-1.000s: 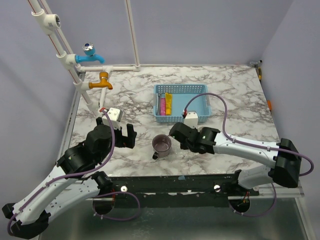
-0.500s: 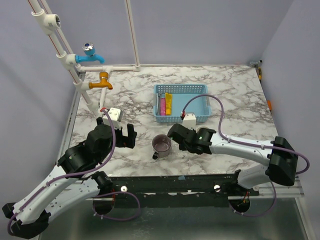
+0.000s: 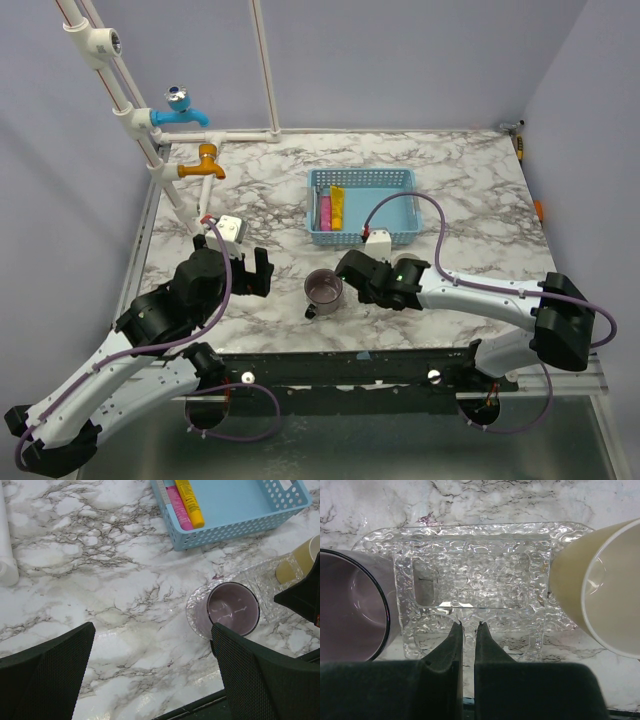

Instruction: Prepare toiletry sets of a toothbrush and toothpaste on the tray

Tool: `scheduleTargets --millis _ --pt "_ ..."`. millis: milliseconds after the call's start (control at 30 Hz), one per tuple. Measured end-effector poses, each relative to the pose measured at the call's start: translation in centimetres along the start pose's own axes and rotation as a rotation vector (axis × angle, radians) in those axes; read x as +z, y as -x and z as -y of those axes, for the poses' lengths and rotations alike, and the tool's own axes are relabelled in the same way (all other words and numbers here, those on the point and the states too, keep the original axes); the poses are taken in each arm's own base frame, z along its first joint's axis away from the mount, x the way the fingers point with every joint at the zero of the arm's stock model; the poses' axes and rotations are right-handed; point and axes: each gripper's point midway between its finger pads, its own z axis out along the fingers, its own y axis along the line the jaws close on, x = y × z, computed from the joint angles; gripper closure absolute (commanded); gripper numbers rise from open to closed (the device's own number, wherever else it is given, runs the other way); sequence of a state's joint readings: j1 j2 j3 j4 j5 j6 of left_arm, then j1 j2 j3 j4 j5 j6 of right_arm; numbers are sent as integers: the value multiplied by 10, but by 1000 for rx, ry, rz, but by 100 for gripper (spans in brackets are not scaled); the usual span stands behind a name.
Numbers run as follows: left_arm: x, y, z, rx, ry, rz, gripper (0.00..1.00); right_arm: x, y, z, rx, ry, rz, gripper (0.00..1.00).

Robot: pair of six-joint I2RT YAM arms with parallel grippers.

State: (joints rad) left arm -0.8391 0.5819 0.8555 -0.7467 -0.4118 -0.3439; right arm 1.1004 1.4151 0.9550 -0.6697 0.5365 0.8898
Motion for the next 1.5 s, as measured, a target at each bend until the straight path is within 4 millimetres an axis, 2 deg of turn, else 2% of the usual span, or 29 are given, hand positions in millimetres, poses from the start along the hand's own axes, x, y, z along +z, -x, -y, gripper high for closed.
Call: scheduleTargets --millis 1100,1500 --pt "2 -1 0 4 4 -8 1 -1 -1 1 7 9 4 91" --pt "2 -1 0 3 5 -8 1 0 -4 3 13 3 -2 78"
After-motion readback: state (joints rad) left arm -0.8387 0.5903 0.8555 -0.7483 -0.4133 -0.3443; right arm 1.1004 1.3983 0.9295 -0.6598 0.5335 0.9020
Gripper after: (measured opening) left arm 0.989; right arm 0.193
